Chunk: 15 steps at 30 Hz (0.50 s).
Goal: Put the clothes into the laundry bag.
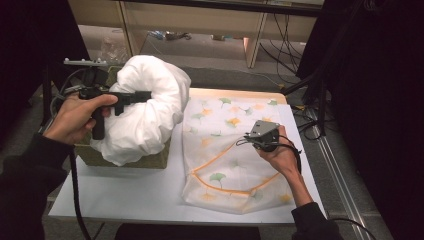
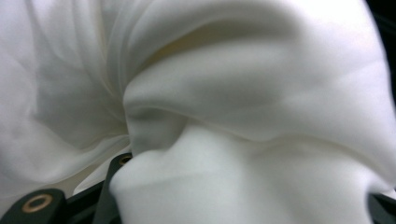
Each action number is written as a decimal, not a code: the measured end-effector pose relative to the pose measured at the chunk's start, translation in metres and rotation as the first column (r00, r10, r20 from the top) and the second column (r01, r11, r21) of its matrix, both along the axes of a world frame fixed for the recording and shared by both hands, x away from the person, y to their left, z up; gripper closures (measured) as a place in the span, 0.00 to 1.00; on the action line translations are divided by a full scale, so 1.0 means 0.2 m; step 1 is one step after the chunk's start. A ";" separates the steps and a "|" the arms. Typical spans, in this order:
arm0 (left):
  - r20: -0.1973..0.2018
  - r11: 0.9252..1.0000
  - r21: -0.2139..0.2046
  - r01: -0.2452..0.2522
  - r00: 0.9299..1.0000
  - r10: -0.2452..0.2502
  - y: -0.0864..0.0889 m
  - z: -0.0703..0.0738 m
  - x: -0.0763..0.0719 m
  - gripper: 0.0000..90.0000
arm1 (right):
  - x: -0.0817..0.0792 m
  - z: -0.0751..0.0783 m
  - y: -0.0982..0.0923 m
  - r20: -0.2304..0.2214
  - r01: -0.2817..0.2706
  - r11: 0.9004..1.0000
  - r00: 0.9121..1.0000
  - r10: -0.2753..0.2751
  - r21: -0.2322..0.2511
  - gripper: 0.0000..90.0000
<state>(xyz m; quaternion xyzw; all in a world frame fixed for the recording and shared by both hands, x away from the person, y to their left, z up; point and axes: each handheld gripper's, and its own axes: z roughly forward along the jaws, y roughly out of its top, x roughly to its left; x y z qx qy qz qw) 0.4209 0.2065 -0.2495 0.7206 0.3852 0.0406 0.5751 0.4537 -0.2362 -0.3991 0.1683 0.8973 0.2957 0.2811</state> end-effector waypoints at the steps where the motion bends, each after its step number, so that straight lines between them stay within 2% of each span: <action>1: 0.011 1.000 -0.001 0.018 1.000 -0.018 -0.02 0.01 -0.03 0.57 | 0.01 0.01 0.00 0.013 -0.015 1.000 1.000 0.015 -0.001 0.99; 3: 0.028 0.999 0.011 0.046 0.999 -0.046 -0.06 0.04 -0.09 0.57 | 0.01 0.02 -0.01 0.005 -0.001 1.000 1.000 0.001 0.012 0.99; 4: 0.036 0.998 0.012 0.066 0.997 -0.067 -0.08 0.05 -0.11 0.57 | 0.02 0.02 -0.01 0.025 -0.011 1.000 1.000 0.011 0.011 0.99; 5: 0.042 0.997 0.011 0.078 0.996 -0.078 -0.10 0.05 -0.13 0.57 | 0.03 0.03 -0.01 0.025 -0.010 1.000 1.000 0.010 0.012 0.99; 7: 0.034 0.995 -0.002 0.103 0.994 -0.103 -0.13 0.05 -0.17 0.57 | 0.03 0.03 -0.01 0.018 -0.001 1.000 1.000 0.001 0.019 0.99; 8: 0.021 0.991 0.001 0.137 0.990 -0.137 -0.16 0.04 -0.20 0.57 | 0.04 0.04 -0.02 0.033 -0.012 1.000 0.999 0.012 0.017 0.99; 11: 0.019 0.988 0.000 0.155 0.988 -0.155 -0.20 0.02 -0.24 0.57 | 0.04 0.04 -0.02 0.025 -0.004 1.000 1.000 0.004 0.019 0.99; 13: 0.017 0.984 0.001 0.180 0.983 -0.180 -0.24 -0.01 -0.27 0.57 | 0.04 0.04 -0.02 0.026 -0.004 1.000 1.000 0.003 0.020 0.99; 15: 0.004 0.976 0.004 0.217 0.976 -0.217 -0.28 -0.04 -0.30 0.57 | 0.05 0.04 -0.02 0.032 -0.006 1.000 0.999 0.006 0.021 0.99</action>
